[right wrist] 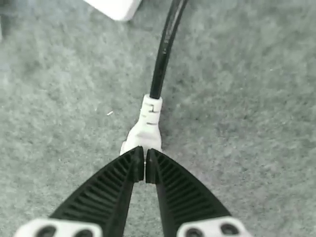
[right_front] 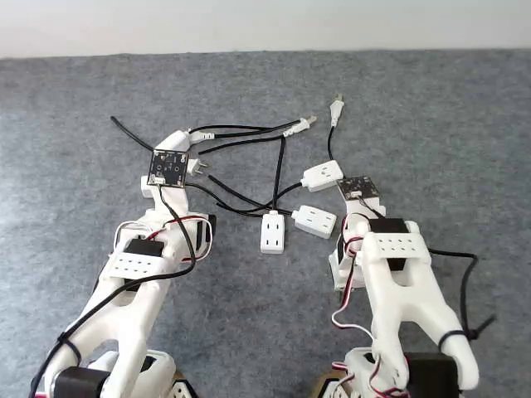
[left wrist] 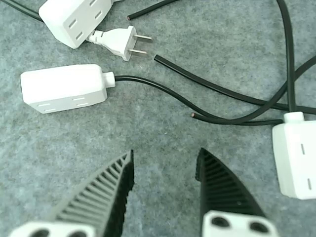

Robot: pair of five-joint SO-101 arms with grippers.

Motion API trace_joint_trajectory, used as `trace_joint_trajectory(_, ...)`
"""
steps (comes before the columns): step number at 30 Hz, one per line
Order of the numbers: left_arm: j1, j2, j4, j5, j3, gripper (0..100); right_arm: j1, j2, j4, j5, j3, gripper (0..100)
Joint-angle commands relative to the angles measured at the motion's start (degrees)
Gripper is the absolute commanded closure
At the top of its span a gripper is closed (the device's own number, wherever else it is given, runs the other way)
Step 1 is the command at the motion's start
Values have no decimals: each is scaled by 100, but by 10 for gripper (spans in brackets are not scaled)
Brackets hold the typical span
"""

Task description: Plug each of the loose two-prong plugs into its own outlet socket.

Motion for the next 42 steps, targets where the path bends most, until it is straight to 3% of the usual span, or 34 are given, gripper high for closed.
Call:
trace_joint_trajectory(1, 26, -167, -123, -26, -31, 808, -145, 4, 92, 62, -167, 989)
trace_joint_trajectory(21, 26, -167, -123, -26, -31, 808, -259, -822, 312, 53, -624, 981)
trace_joint_trajectory(26, 26, -167, -123, -26, -31, 808, -268, -813, 242, 53, -765, 872)
trace_joint_trajectory(29, 26, -167, -123, -26, -31, 808, -268, -804, 75, 53, -774, 875)
trace_joint_trajectory(42, -97, -167, -334, -26, -13, 808, -259, 1358, -119, 62, -1881, 893)
